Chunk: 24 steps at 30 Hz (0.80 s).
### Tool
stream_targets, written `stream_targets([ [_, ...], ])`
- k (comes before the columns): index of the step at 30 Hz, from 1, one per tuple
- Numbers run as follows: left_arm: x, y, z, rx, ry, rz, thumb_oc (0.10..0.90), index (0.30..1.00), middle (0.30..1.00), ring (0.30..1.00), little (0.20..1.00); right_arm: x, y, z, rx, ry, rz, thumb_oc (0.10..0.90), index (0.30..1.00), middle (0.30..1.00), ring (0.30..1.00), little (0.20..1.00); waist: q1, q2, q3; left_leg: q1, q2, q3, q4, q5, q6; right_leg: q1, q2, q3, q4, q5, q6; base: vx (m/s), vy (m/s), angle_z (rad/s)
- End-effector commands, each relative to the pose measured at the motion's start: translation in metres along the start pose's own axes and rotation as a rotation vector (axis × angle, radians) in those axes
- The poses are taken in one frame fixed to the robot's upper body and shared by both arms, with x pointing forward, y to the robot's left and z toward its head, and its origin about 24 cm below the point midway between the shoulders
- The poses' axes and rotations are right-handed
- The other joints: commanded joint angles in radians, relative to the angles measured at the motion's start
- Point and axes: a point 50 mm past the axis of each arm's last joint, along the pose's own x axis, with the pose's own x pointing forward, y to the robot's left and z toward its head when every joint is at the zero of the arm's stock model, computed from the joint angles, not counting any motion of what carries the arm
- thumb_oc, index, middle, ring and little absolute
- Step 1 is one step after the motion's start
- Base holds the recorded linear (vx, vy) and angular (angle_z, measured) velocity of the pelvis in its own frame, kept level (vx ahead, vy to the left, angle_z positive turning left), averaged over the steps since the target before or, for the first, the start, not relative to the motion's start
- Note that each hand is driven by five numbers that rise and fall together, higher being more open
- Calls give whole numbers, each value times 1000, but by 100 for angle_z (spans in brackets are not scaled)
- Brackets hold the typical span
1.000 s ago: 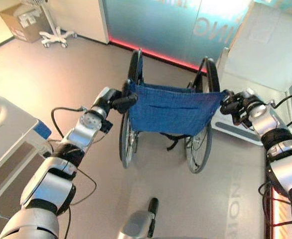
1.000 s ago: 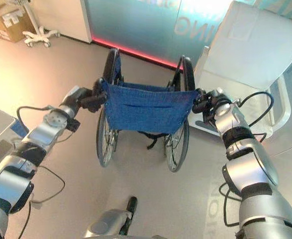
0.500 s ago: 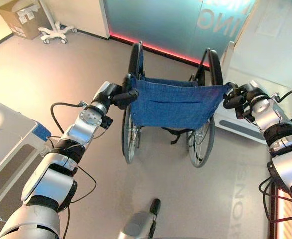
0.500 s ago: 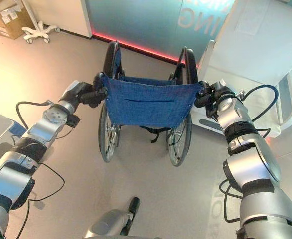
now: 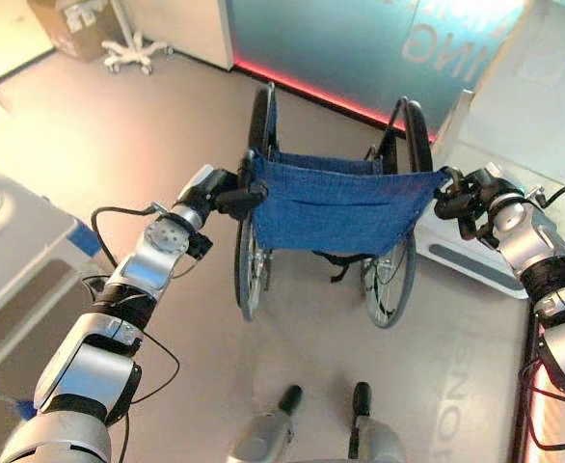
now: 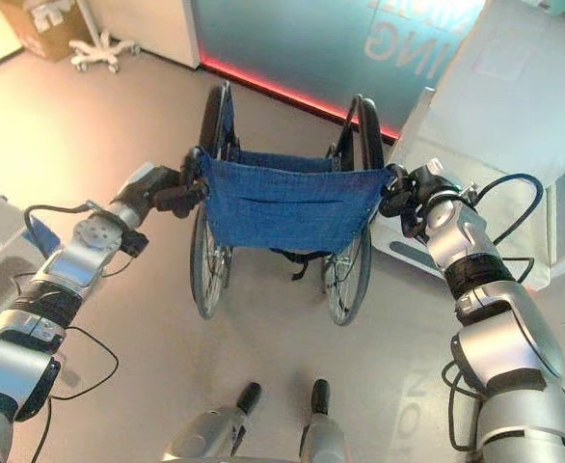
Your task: Push the wheelchair next to the bed
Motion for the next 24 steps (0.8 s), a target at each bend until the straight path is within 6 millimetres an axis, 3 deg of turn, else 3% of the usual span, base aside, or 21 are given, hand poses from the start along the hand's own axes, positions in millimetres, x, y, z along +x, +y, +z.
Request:
stream_targets([
  [1, -17, -22, -30, 277, 71, -183, 400, 300, 300, 300, 300, -11, 2, 66, -425, -287, 46, 400, 300, 300, 300, 300, 78, -2, 22, 128, 134, 91, 43, -190, -11, -152, -47, 34, 152, 70, -31, 137, -377, 80],
  [4, -18, -35, -34, 220, 89, -180, 400, 300, 300, 300, 300, -12, -6, 67, -414, -276, 59, 400, 300, 300, 300, 300, 67, -2, 20, 154, 230, 175, 37, -157, -35, -135, -56, -76, 210, 6, -34, 178, -280, 66],
  [5, -16, -42, -29, 218, 75, -211, 400, 300, 300, 300, 300, -13, -8, 58, -402, -246, 58, 400, 300, 300, 300, 300, 49, -2, 29, 125, 269, 261, 57, -120, -41, -120, -63, -130, 233, -17, -50, 88, -253, 70],
  [6, -15, -45, -26, 225, 67, -222, 400, 300, 300, 300, 300, -14, -9, 54, -406, -239, 53, 400, 300, 300, 300, 300, 38, 0, 36, 111, 288, 307, 66, -100, -46, -110, -67, -155, 238, -26, -57, 23, -201, 76],
  [9, 1, -59, 0, 250, -5, -234, 400, 300, 300, 300, 300, -13, -18, 38, -409, -205, 2, 400, 300, 300, 300, 300, -28, 39, 69, 93, 371, 496, 32, -22, -74, -82, -75, -258, 257, -54, -75, -41, -62, 125],
  [13, 13, -62, 17, 225, -25, -212, 400, 300, 300, 300, 300, -9, -13, 40, -424, -222, -21, 400, 300, 300, 300, 300, -56, 70, 75, 132, 347, 471, -69, 18, -96, -69, -60, -254, 228, -50, -63, 1, -1, 103],
  [17, 15, -56, 22, 215, -22, -196, 400, 300, 300, 300, 300, -9, -10, 47, -420, -247, -19, 400, 300, 300, 300, 300, -61, 86, 67, 166, 344, 471, -118, 24, -95, -67, -50, -255, 245, -73, -67, 50, -82, -5],
  [21, 14, -51, 15, 209, 10, -196, 400, 300, 300, 300, 300, -9, -3, 37, -389, -245, 13, 400, 300, 300, 300, 300, -75, 97, 57, 189, 374, 471, -135, 37, -103, -77, -1, -266, 317, -143, -114, 82, -233, 3],
  [24, 11, -54, 9, 208, 28, -220, 400, 300, 300, 300, 300, -9, 0, 29, -374, -222, 33, 400, 300, 300, 300, 300, -82, 92, 57, 185, 382, 502, -128, 56, -112, -54, 24, -286, 294, -142, -132, 63, -234, 5],
])
